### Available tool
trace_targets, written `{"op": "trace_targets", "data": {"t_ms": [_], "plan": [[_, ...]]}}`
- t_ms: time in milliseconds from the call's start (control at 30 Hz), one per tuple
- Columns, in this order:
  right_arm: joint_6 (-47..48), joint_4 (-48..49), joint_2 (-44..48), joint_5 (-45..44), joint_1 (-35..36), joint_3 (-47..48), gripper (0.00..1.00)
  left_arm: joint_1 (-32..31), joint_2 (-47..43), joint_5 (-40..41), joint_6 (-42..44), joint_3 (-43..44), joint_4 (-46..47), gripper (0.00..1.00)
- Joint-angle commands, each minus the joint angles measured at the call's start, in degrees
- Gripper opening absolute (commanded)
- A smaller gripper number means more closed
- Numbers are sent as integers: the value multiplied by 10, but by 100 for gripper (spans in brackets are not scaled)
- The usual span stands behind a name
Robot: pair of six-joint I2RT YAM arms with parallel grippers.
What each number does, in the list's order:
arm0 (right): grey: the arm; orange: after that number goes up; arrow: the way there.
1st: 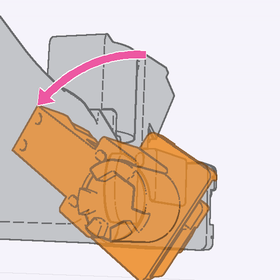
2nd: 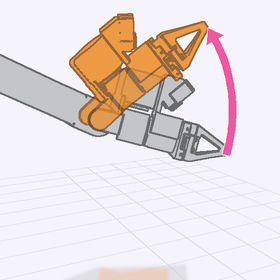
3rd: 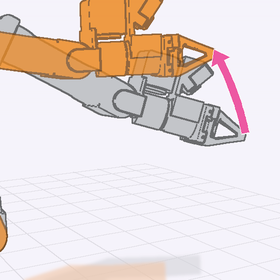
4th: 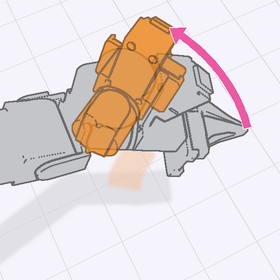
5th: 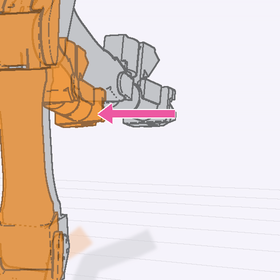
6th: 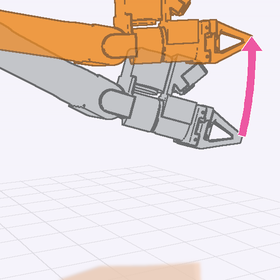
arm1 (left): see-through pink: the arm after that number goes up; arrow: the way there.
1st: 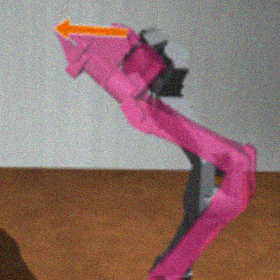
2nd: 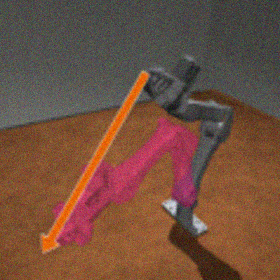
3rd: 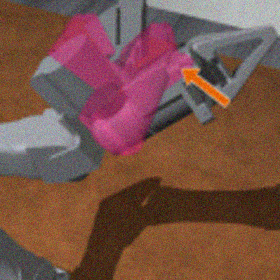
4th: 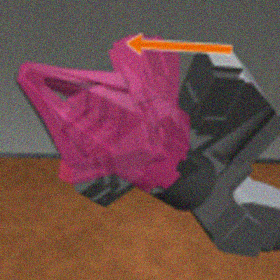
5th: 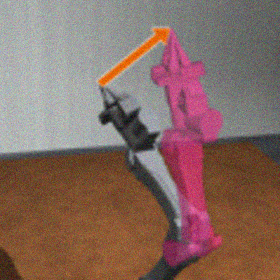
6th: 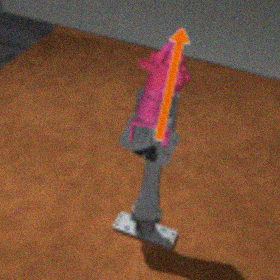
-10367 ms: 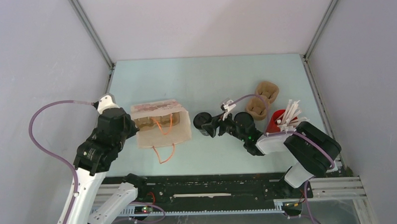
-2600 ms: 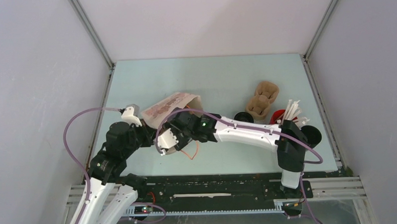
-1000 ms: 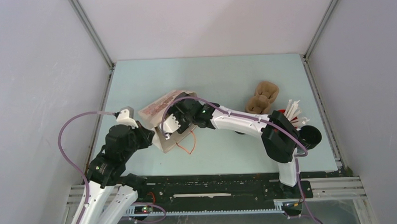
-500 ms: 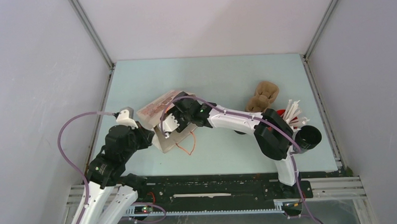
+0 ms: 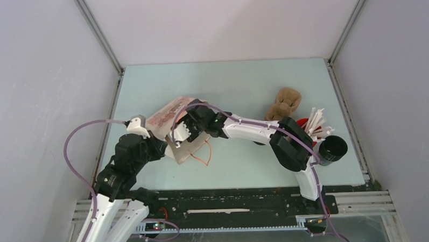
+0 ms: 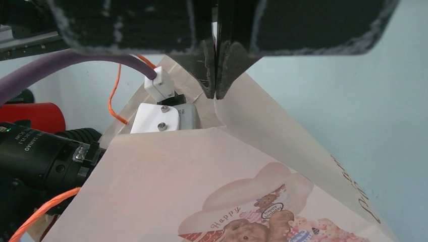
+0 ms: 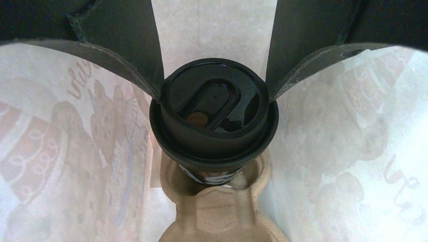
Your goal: Pack the takeout coffee
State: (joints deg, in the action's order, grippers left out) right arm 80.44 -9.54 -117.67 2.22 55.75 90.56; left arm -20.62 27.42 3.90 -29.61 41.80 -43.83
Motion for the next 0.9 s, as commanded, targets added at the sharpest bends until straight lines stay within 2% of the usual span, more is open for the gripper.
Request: {"op": "trace_targets", "data": {"t_ms": [0, 200, 433, 467, 500, 600, 700, 767, 867], "plan": [[-20, 40, 1, 11, -9, 3, 16, -2, 14, -15, -3, 34, -2, 8], [-22, 26, 3, 21, -12, 6, 19, -2, 23, -3, 24, 93, -22, 41], [-25, 10, 4, 28, -17, 8, 19, 2, 59, 31, 85, 201, -71, 65], [-24, 8, 5, 29, -18, 9, 19, 6, 67, 38, 95, 221, -77, 75], [-24, 6, 5, 29, -18, 9, 19, 9, 74, 50, 103, 238, -79, 81], [-23, 0, 6, 30, -18, 13, 19, 33, 100, 67, 118, 290, -76, 85], [-26, -6, 5, 34, -18, 17, 20, 83, 145, 48, 119, 317, -60, 85], [-30, -12, 5, 36, -16, 22, 20, 141, 175, 4, 106, 310, -27, 85], [-36, -13, 6, 42, -15, 25, 20, 251, 250, -113, 55, 285, 45, 88]]}}
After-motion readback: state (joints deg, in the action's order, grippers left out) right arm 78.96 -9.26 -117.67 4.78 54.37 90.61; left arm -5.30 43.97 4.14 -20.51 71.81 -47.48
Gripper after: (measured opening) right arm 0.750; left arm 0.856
